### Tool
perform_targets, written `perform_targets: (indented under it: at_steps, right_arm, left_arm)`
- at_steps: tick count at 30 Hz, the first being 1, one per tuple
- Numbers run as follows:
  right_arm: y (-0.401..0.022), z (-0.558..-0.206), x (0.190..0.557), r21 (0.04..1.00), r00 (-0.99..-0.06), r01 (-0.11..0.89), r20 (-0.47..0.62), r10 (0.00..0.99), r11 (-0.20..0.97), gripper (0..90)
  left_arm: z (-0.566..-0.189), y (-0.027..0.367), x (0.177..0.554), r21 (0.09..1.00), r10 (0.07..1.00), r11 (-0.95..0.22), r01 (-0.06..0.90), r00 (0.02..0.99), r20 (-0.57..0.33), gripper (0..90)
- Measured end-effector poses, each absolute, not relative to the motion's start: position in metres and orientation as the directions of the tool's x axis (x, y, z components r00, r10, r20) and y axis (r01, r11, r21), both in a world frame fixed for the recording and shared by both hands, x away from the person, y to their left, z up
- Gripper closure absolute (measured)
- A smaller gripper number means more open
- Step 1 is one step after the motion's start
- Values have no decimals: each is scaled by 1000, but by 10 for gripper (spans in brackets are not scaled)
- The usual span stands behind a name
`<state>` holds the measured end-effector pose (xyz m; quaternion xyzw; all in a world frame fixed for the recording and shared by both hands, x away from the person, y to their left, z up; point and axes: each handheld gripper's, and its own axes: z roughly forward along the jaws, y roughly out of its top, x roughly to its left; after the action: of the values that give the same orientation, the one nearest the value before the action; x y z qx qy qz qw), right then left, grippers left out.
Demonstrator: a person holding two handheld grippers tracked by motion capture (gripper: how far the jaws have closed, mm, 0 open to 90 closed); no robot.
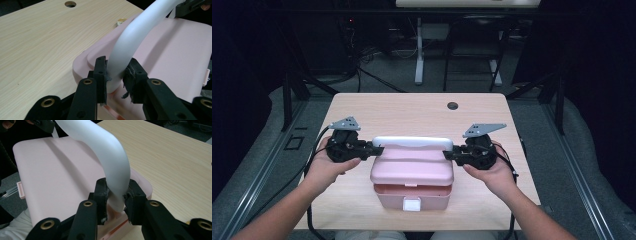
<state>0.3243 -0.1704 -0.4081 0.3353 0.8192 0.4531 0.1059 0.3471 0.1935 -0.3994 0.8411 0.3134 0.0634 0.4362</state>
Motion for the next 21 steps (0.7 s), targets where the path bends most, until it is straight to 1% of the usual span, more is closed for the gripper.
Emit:
perform_targets:
  at_steps: [21]
  right_arm:
    - [-170, -391, 329, 829, -752, 436, 123, 647, 350, 725]
  left_arm:
    - [-387, 196, 353, 784, 587, -402, 473, 790, -176, 724]
